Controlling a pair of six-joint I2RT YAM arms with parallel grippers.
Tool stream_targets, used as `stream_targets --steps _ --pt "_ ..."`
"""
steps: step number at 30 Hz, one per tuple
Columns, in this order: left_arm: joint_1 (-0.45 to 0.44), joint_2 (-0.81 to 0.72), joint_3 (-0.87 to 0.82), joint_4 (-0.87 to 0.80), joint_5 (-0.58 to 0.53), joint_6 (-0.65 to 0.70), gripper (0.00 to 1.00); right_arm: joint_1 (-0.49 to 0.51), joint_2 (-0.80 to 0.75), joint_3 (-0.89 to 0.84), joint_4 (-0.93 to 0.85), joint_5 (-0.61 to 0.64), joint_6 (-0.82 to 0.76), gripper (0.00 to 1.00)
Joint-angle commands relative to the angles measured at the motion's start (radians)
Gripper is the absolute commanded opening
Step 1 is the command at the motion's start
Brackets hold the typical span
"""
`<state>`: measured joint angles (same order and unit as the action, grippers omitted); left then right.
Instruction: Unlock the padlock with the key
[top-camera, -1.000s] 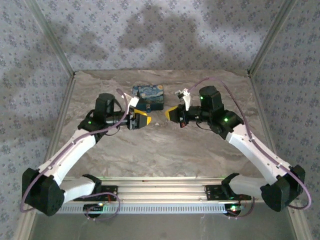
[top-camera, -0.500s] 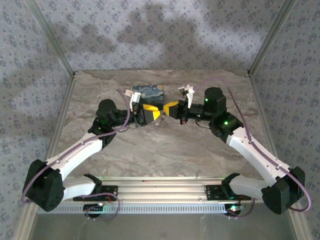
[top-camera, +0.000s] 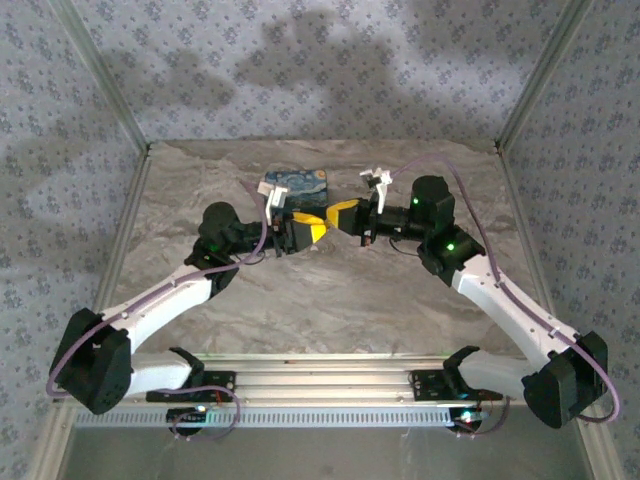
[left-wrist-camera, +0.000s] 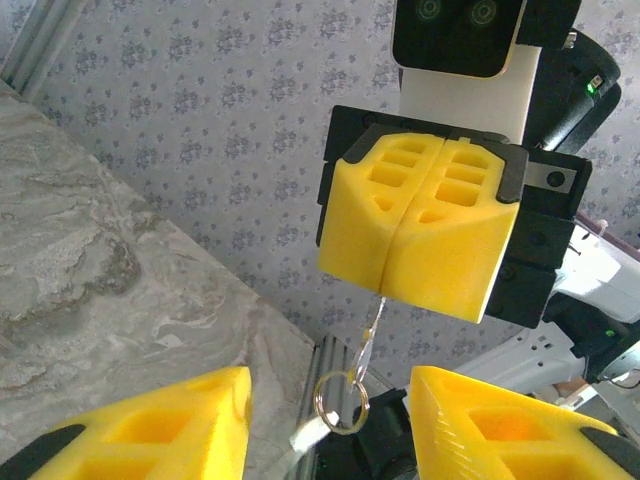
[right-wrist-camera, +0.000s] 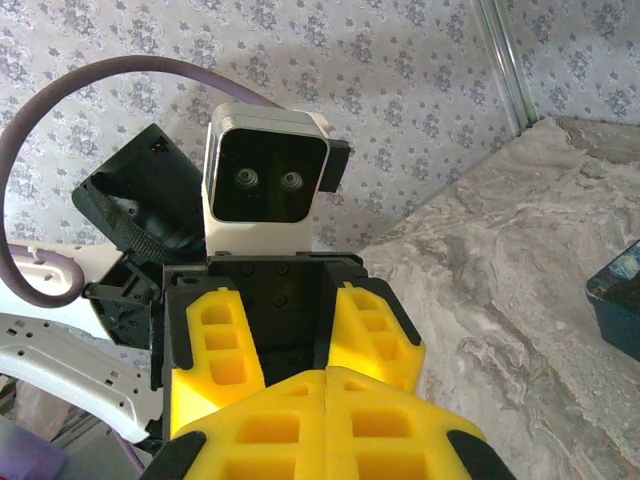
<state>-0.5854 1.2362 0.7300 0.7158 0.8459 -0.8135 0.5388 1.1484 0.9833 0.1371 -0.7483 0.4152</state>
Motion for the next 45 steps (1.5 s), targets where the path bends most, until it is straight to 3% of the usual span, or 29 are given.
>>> stream_targets --steps 1,28,33,39,43,45 --pt "-0.01 0.013 0.009 0.053 0.025 -0.003 0.44 -0.004 0.002 -0.004 0.034 -0.017 0.02 0.0" --pt "-0.02 0.009 0.032 0.028 0.036 0.027 0.33 0.008 0.014 -0.011 0.039 -0.029 0.023 0.0" --pt "-0.019 0.006 0.034 0.024 0.038 0.03 0.27 0.01 0.016 -0.009 0.039 -0.029 0.023 0.0" --pt "-0.019 -0.004 0.034 -0.003 0.036 0.052 0.0 0.013 0.022 -0.007 0.035 -0.03 0.024 0.0" --pt "-0.015 -0.037 0.026 -0.069 0.018 0.099 0.0 0.013 0.026 -0.002 0.019 -0.016 0.023 0.0" --pt "-0.005 -0.059 0.017 -0.109 0.008 0.117 0.0 0.013 0.028 0.006 -0.003 0.002 0.023 0.15"
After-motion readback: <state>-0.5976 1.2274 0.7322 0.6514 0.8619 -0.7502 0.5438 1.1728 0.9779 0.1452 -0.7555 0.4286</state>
